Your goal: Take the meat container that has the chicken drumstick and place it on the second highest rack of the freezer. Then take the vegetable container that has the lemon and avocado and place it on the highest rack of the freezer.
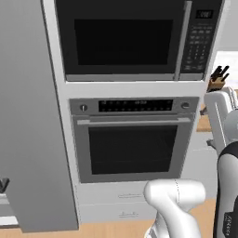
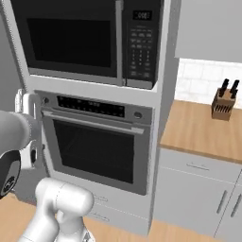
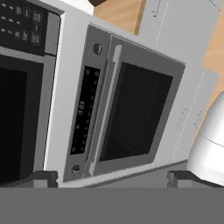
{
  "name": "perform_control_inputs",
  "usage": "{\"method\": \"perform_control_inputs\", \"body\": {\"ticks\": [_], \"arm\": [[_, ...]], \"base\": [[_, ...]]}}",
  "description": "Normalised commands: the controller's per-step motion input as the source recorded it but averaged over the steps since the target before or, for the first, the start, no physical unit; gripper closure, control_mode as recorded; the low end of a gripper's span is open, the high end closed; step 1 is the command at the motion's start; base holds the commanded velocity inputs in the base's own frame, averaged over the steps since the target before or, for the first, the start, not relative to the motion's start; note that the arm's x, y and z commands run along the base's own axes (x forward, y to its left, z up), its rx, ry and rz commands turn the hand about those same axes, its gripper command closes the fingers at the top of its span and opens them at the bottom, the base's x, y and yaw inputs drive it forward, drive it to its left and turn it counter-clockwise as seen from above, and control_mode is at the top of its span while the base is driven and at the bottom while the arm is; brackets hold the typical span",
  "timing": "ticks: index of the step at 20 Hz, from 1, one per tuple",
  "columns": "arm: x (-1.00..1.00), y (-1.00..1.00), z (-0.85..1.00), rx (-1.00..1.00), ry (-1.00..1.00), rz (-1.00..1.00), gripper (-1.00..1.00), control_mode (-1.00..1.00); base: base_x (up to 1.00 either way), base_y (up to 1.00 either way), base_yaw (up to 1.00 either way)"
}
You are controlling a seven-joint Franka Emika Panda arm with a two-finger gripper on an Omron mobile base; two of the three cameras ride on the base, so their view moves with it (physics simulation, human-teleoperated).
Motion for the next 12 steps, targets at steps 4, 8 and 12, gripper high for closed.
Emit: {"method": "perform_control_inputs", "body": {"ticks": [4, 8, 12], "arm": [[0.00, 0.00, 0.00, 0.00, 0.00, 0.00, -1.00, 1.00], [0.00, 0.00, 0.00, 0.00, 0.00, 0.00, -1.00, 1.00], [0.00, 0.00, 0.00, 0.00, 0.00, 0.00, -1.00, 1.00]], "base": [[0.04, -1.00, 0.00], [0.12, -1.00, 0.00], [0.16, -1.00, 0.00]]}}
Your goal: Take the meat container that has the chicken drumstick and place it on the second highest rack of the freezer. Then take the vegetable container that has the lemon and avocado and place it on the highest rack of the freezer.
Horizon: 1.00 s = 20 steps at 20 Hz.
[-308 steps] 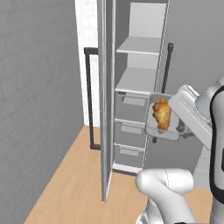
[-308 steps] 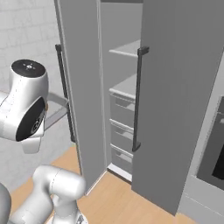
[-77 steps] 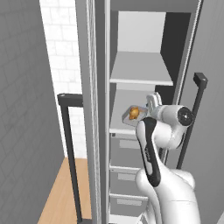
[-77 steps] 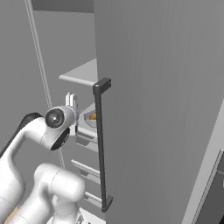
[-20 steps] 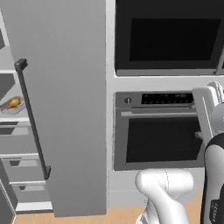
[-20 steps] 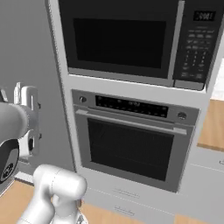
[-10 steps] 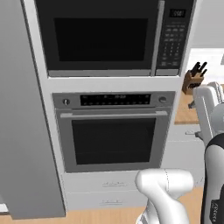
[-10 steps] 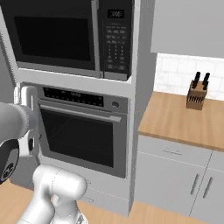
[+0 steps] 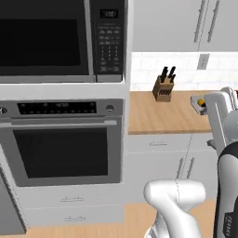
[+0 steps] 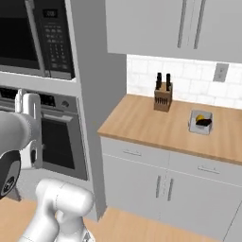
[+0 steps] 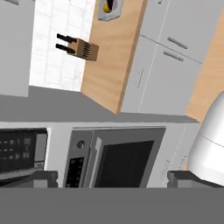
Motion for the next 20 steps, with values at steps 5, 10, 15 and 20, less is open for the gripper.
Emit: {"method": "perform_control_inputs", "body": {"ticks": [5, 10, 15, 20], "arm": [[0.00, 0.00, 0.00, 0.00, 0.00, 0.00, -1.00, 1.00], [0.00, 0.00, 0.00, 0.00, 0.00, 0.00, -1.00, 1.00], [0.00, 0.00, 0.00, 0.00, 0.00, 0.00, -1.00, 1.00], [0.00, 0.00, 0.00, 0.00, 0.00, 0.00, -1.00, 1.00]], "base": [[0.27, -1.00, 0.00], [0.47, -0.92, 0.00], [0.58, -0.82, 0.00], [0.44, -0.78, 0.02]]}}
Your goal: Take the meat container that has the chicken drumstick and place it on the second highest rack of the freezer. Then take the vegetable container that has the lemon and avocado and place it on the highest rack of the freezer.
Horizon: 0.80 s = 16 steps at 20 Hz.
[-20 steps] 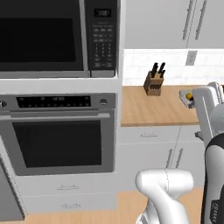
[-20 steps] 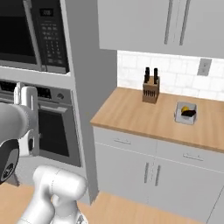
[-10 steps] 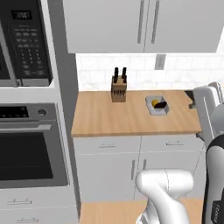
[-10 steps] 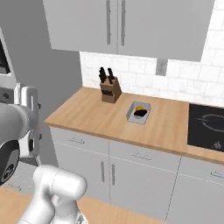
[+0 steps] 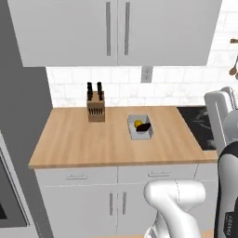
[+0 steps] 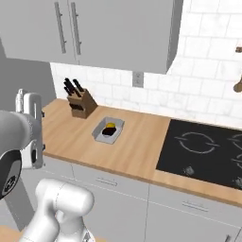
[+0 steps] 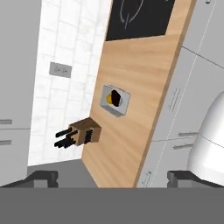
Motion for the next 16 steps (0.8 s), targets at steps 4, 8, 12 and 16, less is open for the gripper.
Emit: {"method": "perform_control_inputs", "body": {"ticks": [4, 8, 12, 16], "arm": [[0.00, 0.00, 0.00, 0.00, 0.00, 0.00, -1.00, 1.00], [0.00, 0.00, 0.00, 0.00, 0.00, 0.00, -1.00, 1.00], [0.00, 0.00, 0.00, 0.00, 0.00, 0.00, -1.00, 1.00], [0.00, 0.00, 0.00, 0.00, 0.00, 0.00, -1.00, 1.00]], "base": [[0.52, -0.39, 0.23], [0.44, -0.42, 0.32], [0.38, -0.57, 0.33], [0.41, -0.49, 0.30]]}}
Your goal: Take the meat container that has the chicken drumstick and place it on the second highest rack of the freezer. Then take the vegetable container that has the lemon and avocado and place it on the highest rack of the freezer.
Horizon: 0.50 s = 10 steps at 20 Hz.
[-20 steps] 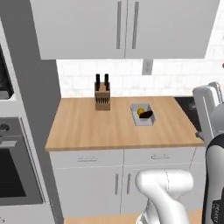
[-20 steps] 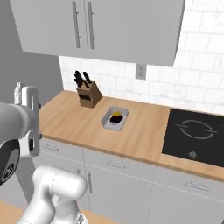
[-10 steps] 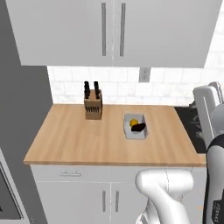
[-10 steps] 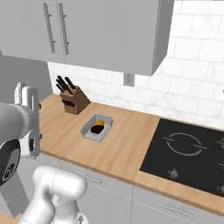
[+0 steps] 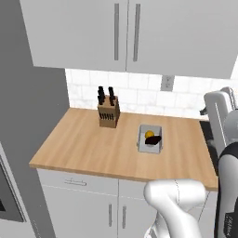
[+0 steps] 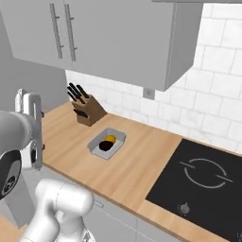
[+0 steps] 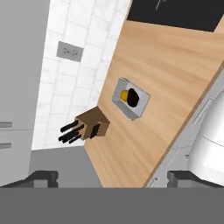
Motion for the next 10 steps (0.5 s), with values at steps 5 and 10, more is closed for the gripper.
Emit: {"method": "perform_control_inputs", "body": {"ticks": [5, 10], "arm": [[0.29, -0.37, -0.36, 0.03, 0.01, 0.10, -1.00, -1.00], [0.61, -0.15, -0.85, 0.00, 0.01, 0.00, -1.00, -1.00]], "base": [[0.08, -0.09, 0.06], [0.00, 0.00, 0.00]]}}
